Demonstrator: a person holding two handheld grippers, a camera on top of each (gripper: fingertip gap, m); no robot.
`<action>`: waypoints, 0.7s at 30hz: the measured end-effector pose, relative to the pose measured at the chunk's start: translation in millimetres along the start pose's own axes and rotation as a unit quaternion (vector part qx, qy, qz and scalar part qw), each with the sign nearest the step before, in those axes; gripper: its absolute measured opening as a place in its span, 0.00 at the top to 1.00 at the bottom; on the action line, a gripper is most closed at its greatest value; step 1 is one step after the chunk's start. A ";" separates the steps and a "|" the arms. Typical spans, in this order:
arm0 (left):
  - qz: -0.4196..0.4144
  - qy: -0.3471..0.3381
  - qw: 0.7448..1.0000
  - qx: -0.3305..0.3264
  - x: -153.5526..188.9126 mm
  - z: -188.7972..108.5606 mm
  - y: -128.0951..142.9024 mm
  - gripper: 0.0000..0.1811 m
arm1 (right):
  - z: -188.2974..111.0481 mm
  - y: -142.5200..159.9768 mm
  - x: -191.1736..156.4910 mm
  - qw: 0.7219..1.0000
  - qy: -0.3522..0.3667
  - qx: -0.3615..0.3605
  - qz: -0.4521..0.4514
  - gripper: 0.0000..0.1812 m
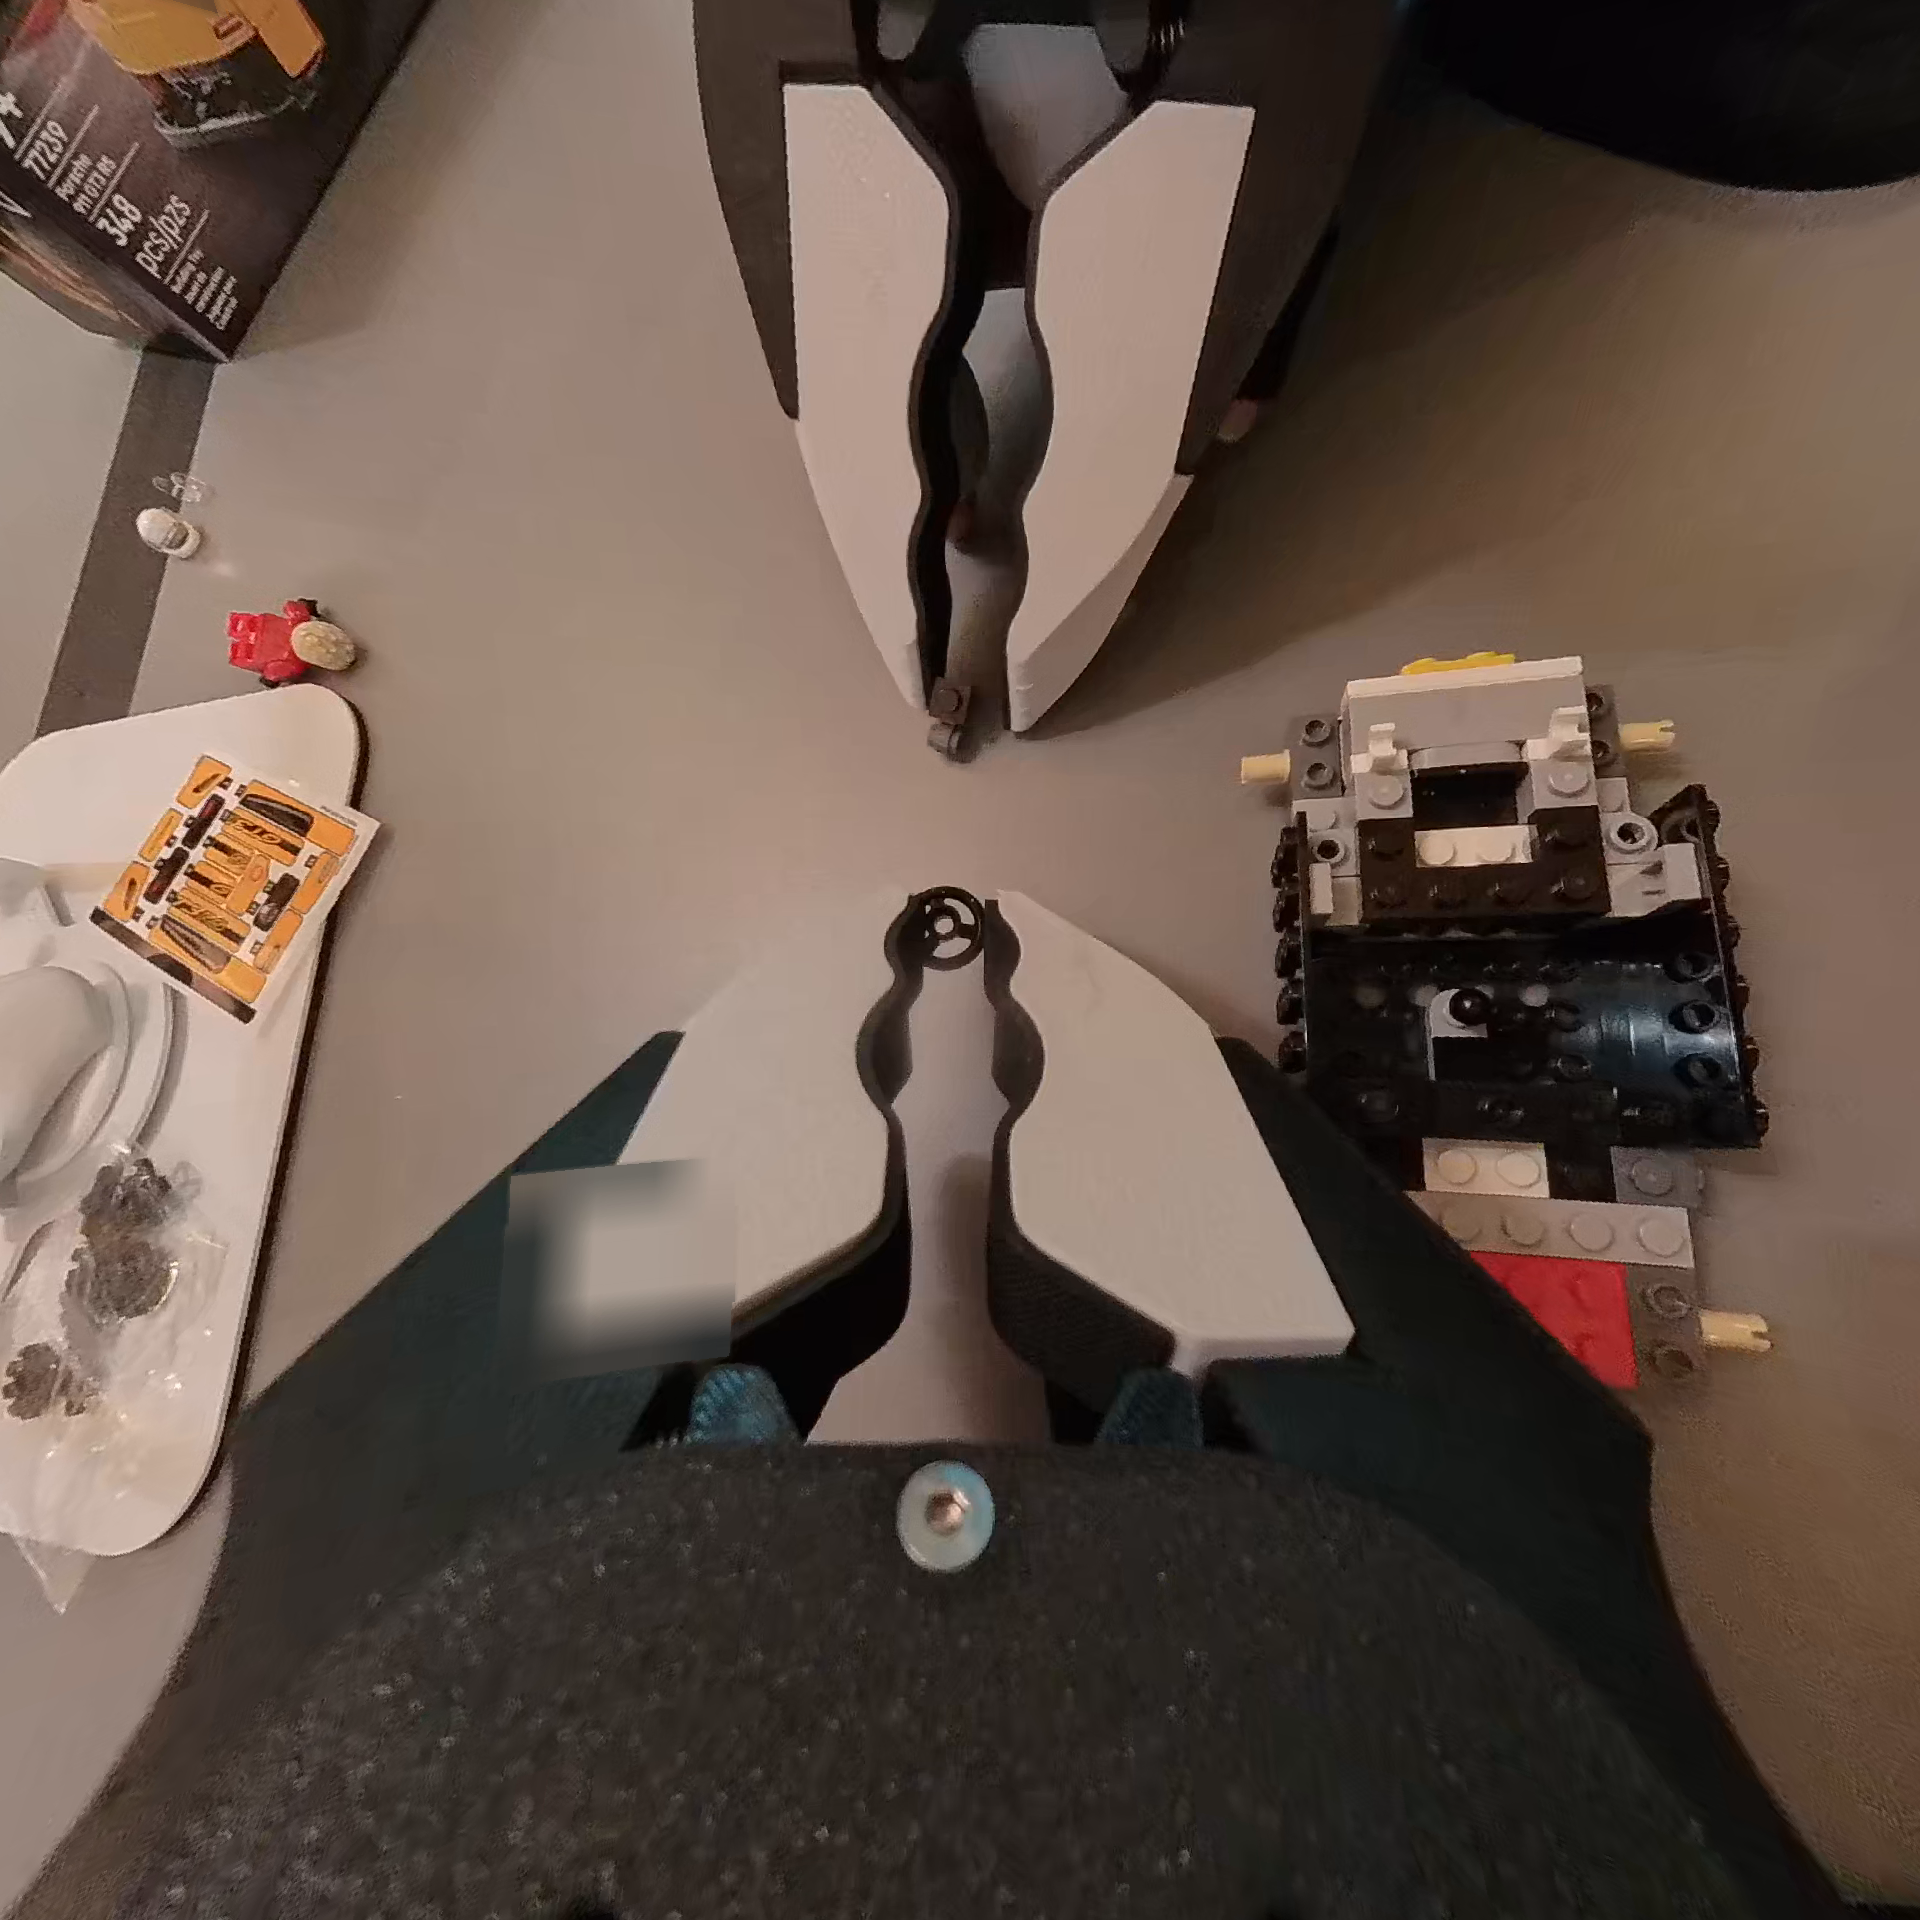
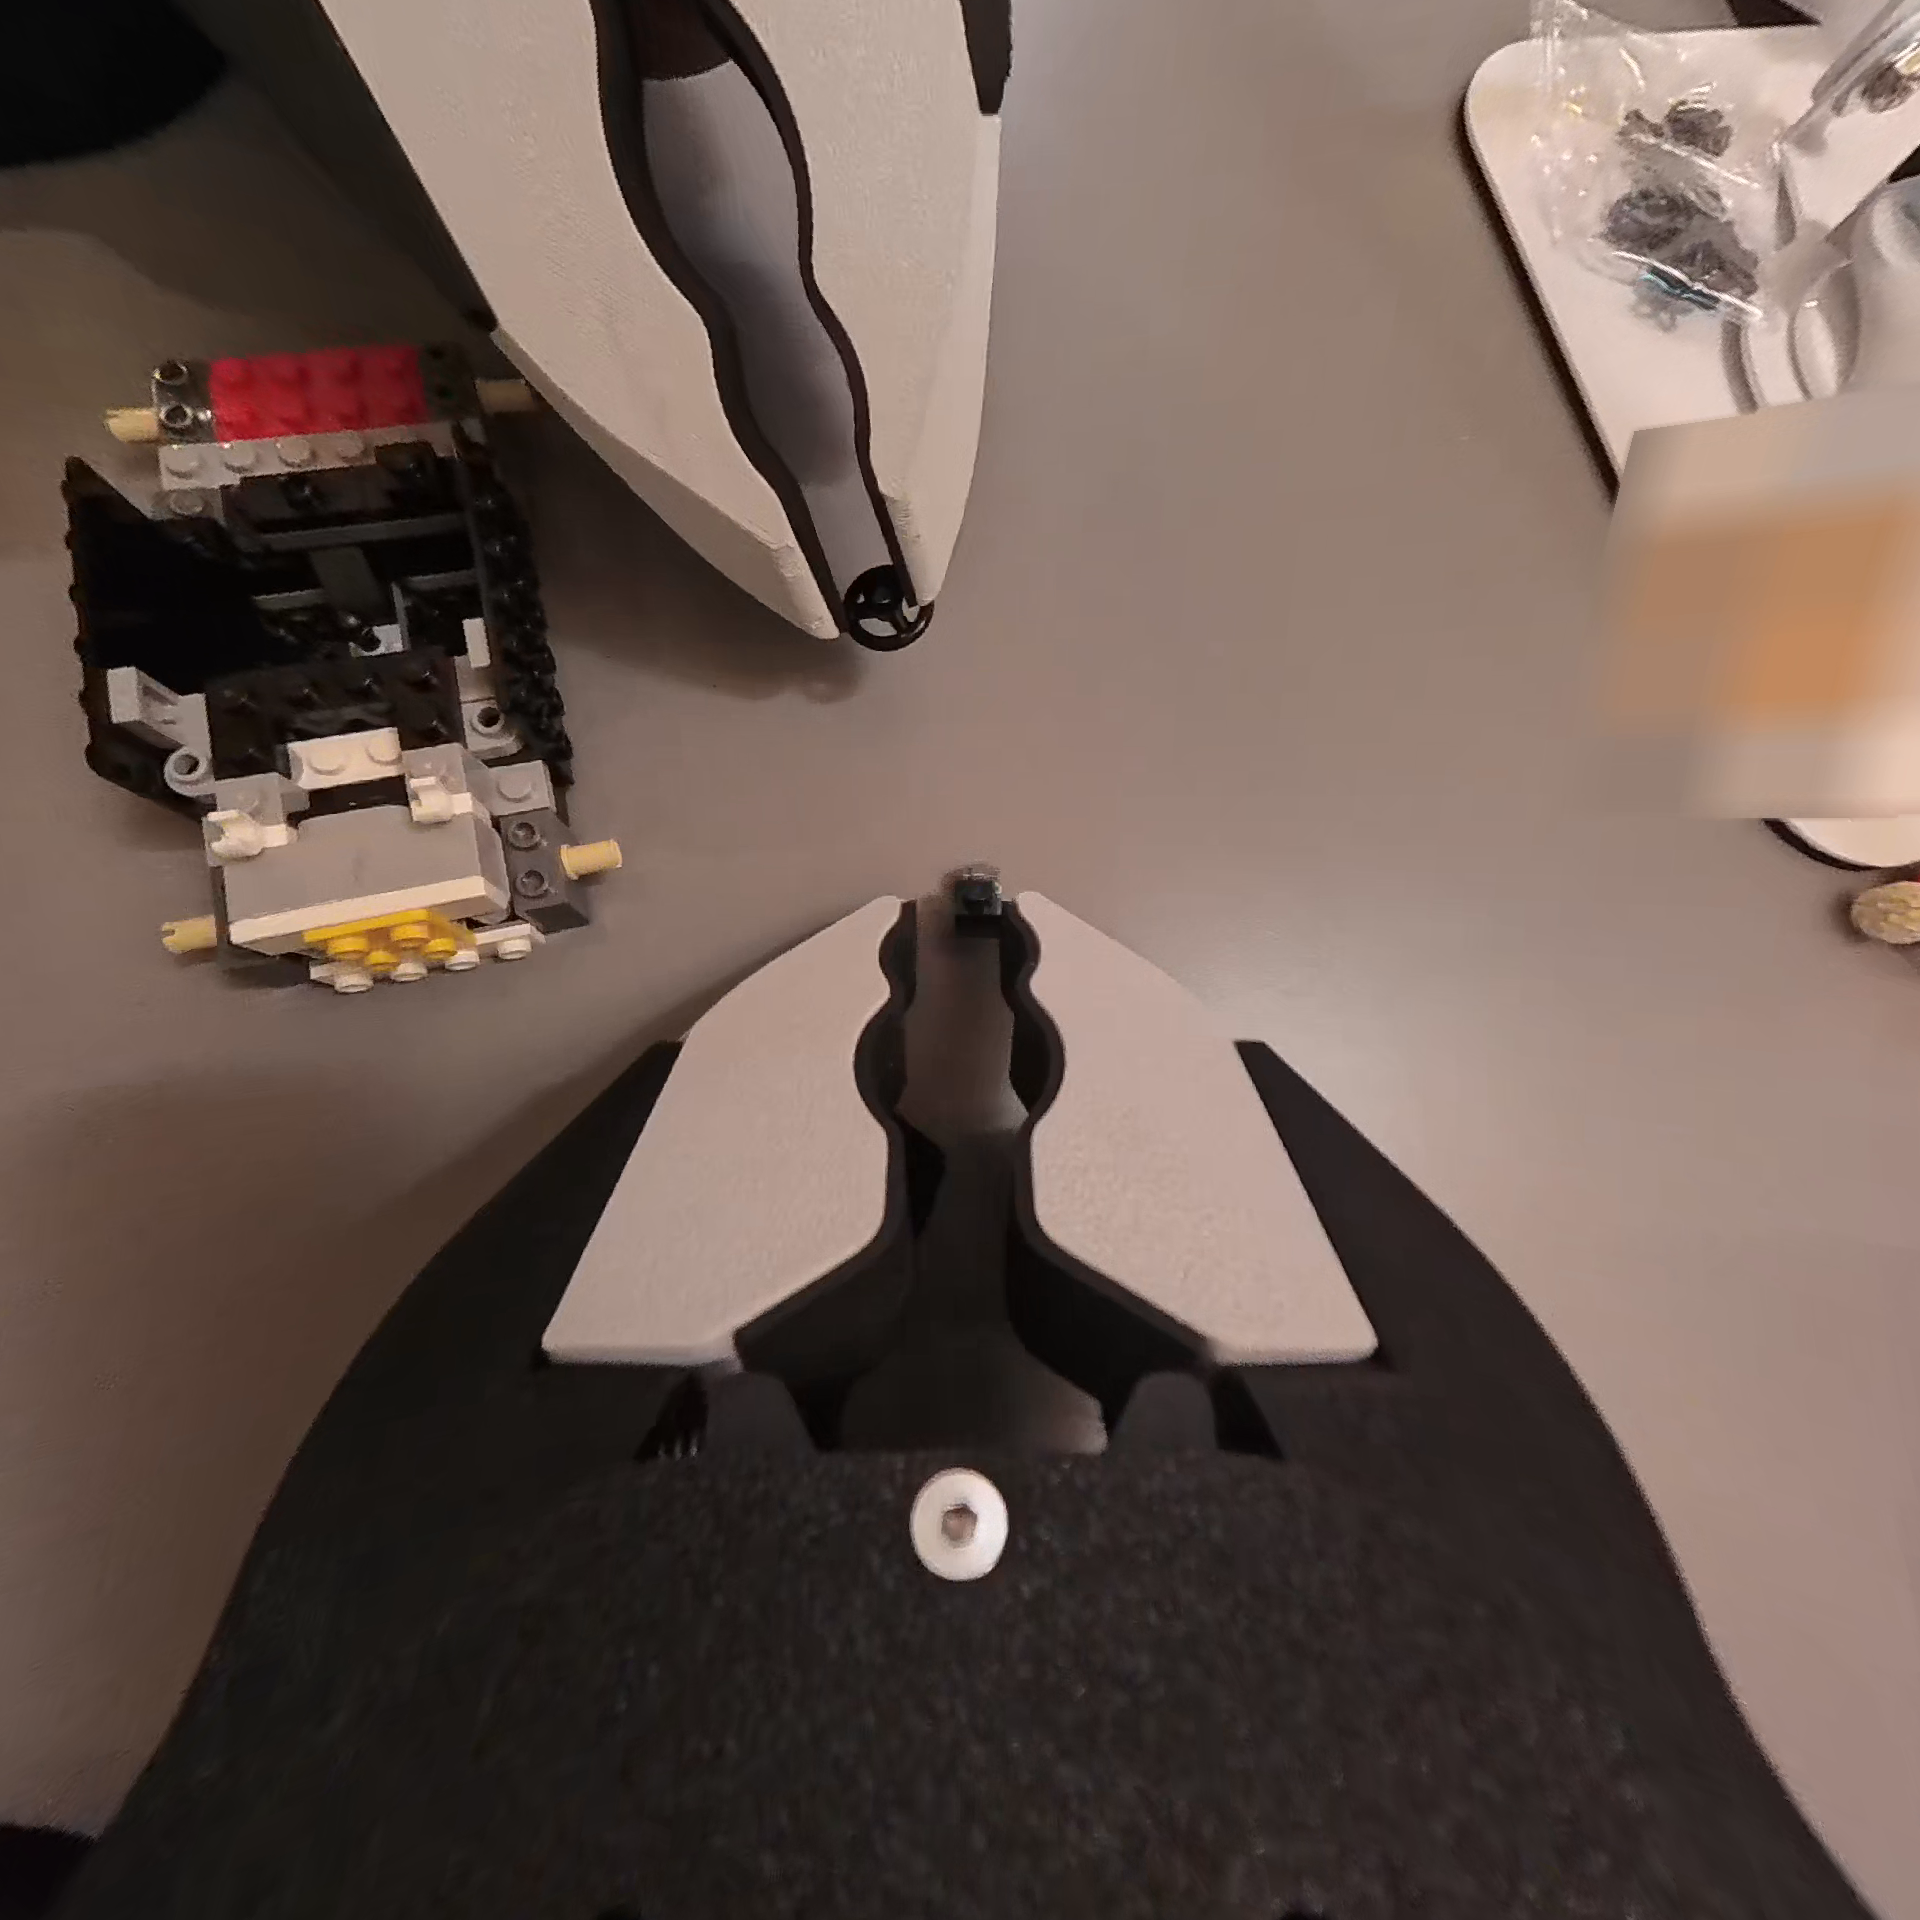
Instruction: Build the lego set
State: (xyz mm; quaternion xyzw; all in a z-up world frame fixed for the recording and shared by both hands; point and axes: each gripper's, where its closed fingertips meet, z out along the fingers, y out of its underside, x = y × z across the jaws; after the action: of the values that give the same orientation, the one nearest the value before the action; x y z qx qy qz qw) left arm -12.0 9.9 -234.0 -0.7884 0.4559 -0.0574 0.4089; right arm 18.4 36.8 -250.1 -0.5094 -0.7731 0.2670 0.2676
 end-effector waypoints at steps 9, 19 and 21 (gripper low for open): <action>0.001 -0.012 1.000 0.011 -3.3 -1.5 -3.0 0.97 | -10.5 -9.4 2.7 0.999 -0.007 0.034 0.026 0.86; 0.001 -0.007 1.000 0.014 -1.3 -0.5 -3.2 0.97 | -9.9 8.4 -25.5 0.996 -0.079 -0.035 0.013 0.81; 0.002 -0.005 1.000 0.016 -0.6 -0.5 -4.0 0.97 | -10.5 10.4 -18.2 0.997 -0.063 -0.041 0.024 0.74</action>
State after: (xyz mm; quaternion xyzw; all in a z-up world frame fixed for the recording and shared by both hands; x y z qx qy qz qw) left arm -9.9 11.0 -230.7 -0.7808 0.4546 -0.0597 0.4244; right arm 38.4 24.9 -252.3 -0.5208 -0.7861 0.2730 0.1903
